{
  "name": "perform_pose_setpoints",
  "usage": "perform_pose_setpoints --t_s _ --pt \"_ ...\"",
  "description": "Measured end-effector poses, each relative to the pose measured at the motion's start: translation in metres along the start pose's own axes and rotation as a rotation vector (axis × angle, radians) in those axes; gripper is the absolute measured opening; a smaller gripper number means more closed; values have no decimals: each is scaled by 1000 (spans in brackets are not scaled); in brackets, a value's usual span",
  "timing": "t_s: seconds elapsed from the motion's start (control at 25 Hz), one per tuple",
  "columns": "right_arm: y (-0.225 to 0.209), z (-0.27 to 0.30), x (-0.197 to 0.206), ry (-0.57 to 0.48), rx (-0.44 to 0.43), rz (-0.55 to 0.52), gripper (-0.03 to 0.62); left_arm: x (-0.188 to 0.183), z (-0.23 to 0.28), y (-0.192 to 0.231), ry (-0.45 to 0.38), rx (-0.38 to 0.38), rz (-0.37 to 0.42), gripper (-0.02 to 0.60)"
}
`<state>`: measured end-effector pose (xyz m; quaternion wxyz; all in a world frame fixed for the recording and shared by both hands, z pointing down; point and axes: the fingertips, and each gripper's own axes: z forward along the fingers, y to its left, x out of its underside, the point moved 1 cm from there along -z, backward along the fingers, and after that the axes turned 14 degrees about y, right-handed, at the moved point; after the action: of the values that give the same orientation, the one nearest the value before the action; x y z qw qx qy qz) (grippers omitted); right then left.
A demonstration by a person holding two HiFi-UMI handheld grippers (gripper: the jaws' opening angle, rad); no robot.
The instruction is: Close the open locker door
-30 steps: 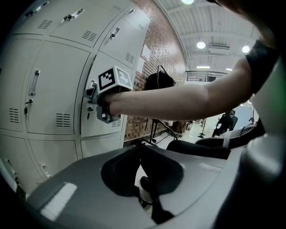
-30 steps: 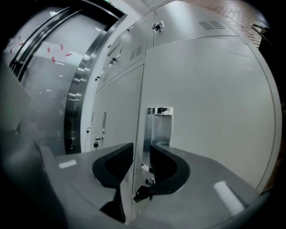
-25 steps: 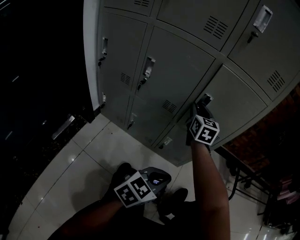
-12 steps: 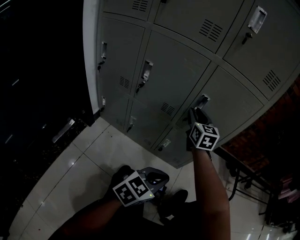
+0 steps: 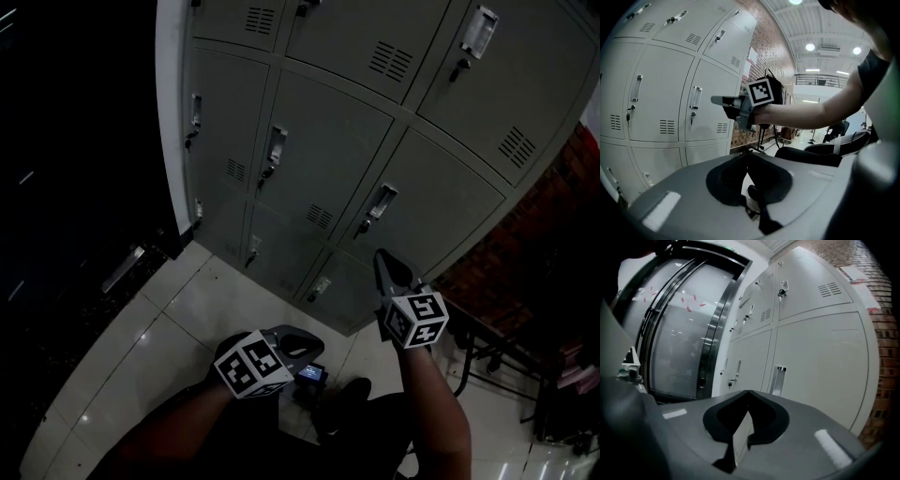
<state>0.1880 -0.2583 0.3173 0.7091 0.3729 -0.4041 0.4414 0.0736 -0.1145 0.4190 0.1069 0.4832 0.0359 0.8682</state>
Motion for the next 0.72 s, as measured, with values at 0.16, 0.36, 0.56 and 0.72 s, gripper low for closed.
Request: perform_pose_setpoints --t_s 0.16,0.36,0.56,0.72 --pt "5 -44 16 -18 -42 14 3 1 -1 1 3 -7 4 12" --pt "1 -93 46 -46 -54 93 3 1 2 -1 11 -10 14 12" --pt "4 -127 87 -26 -43 161 3 1 3 -2 15 -12 23 12" --pt "18 -142 120 22 -63 185 3 1 3 -3 17 -11 24 12"
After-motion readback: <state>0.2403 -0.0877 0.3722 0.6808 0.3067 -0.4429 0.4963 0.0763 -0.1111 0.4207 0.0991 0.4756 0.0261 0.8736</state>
